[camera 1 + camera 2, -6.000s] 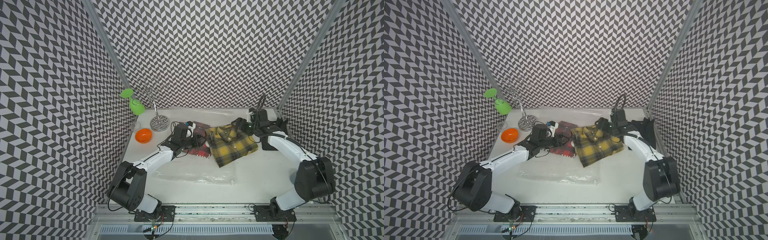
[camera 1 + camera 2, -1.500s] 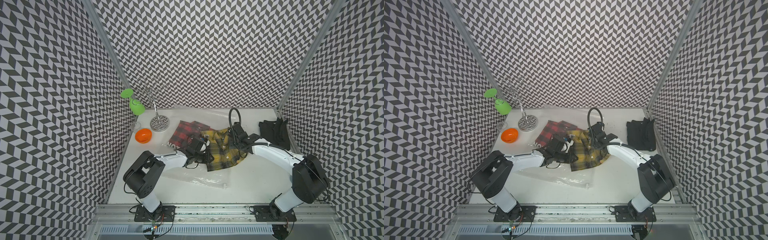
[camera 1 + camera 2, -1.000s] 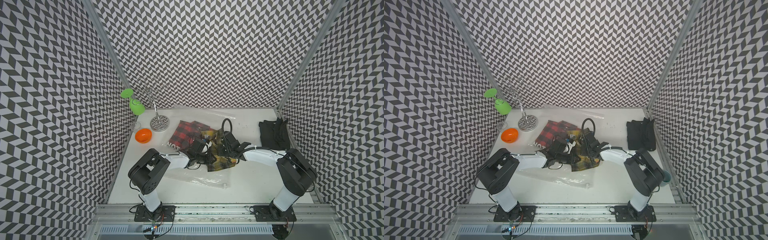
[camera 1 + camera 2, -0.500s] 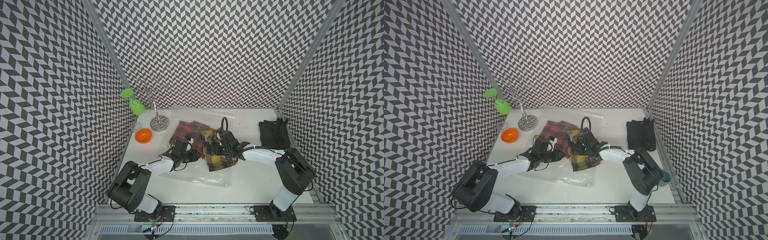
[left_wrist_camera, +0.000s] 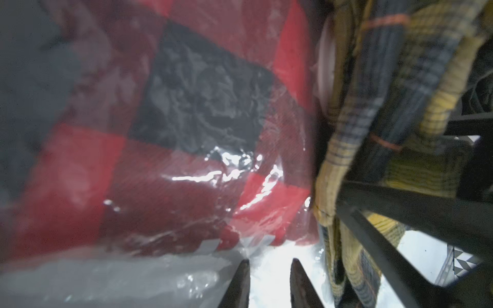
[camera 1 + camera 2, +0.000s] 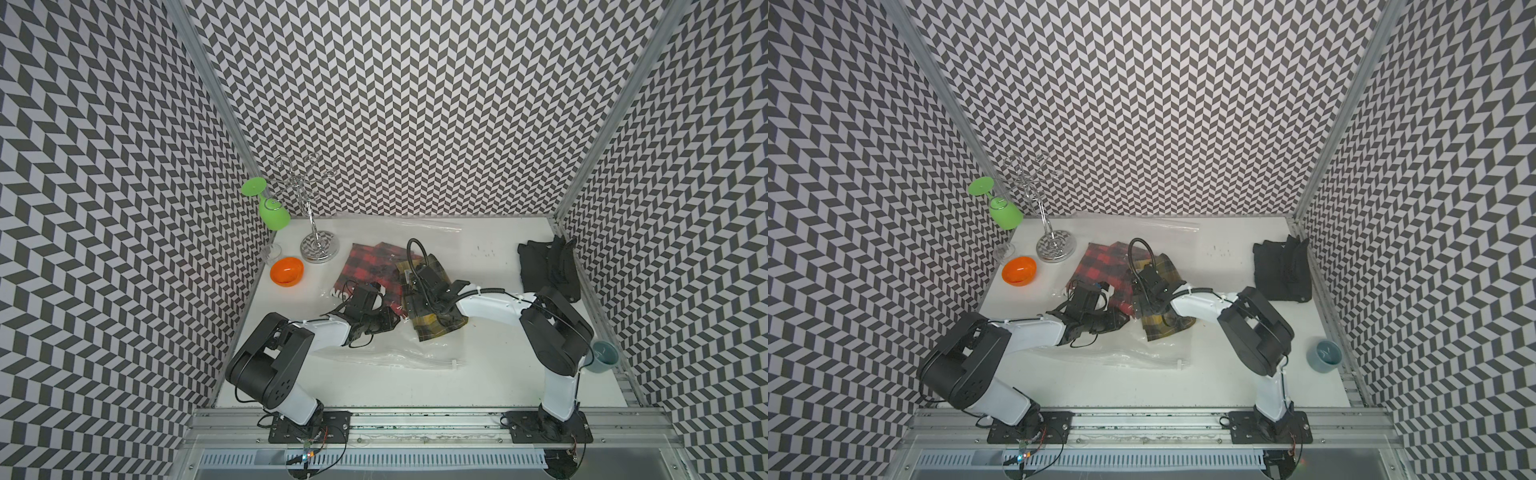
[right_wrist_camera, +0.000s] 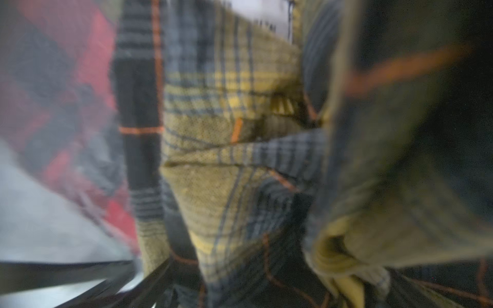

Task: Place the folded shirt into the vacuum bag
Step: Pick up the shirt in the vacuum bag.

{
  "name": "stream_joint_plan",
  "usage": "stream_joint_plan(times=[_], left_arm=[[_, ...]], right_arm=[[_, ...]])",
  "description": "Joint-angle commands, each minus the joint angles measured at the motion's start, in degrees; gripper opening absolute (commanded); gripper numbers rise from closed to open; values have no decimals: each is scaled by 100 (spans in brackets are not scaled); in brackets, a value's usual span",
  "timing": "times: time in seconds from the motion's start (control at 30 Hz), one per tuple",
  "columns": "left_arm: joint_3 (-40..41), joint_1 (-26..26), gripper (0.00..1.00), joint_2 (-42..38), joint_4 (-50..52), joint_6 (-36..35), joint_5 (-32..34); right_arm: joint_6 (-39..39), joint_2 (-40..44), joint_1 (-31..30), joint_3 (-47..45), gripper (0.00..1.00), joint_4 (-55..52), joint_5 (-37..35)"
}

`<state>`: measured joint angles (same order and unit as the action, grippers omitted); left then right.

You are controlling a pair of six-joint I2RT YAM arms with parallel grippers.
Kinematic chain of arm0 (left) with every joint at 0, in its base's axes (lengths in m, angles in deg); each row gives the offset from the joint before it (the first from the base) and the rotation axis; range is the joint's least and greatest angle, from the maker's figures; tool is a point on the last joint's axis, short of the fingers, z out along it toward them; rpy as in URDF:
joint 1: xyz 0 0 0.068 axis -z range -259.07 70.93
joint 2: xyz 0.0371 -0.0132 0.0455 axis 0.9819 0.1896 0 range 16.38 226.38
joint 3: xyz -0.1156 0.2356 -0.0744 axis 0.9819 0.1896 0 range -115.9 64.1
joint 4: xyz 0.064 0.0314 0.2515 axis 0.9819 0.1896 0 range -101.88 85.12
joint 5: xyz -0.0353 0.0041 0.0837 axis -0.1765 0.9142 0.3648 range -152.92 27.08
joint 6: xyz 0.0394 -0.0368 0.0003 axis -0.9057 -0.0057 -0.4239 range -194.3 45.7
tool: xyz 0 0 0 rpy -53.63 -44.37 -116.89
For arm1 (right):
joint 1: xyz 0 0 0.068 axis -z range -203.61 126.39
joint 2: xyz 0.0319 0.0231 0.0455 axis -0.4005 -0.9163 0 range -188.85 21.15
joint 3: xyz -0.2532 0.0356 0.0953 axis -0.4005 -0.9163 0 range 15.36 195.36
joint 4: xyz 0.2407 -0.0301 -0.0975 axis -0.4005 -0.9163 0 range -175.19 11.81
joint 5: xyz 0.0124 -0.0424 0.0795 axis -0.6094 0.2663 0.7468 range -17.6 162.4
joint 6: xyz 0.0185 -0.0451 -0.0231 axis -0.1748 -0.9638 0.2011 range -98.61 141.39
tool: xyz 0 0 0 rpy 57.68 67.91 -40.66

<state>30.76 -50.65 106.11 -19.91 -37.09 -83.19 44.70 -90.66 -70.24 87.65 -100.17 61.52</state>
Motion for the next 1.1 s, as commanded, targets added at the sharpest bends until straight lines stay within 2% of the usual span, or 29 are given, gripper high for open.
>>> stream_joint_plan(times=[0.0,0.13,0.27,0.33,0.43,0.53,0.63,0.7,0.87,1.07], left_arm=[[6,23,28,0,-90,-1,-50],[-26,31,28,-48,8,-56,-38],[-44,25,28,28,38,-82,-63],[-54,54,28,134,34,-82,-111],[-84,276,28,379,-16,-11,-165],[-24,596,28,615,-380,276,-336],[-1,877,28,864,-820,602,-468],[-179,1076,28,1095,-916,661,-460],[-1042,1349,28,1782,-889,580,-449],[-2473,1246,28,2554,-356,18,-353]], right_arm=[[-18,-1068,-135,-128,99,-1035,-243],[8,-1257,-97,-288,98,-1099,-540],[2,-824,42,-523,67,-1005,-797],[-28,-501,175,-601,57,-1024,-995],[-134,-119,447,-655,43,-1063,-1402],[-261,148,617,-581,18,-1107,-1874],[-358,775,634,-517,16,-1044,-2228],[-362,1305,717,-499,15,-998,-2182],[-301,2503,1131,-585,13,-993,-1679],[-188,3199,1478,-868,13,-957,-1130]])
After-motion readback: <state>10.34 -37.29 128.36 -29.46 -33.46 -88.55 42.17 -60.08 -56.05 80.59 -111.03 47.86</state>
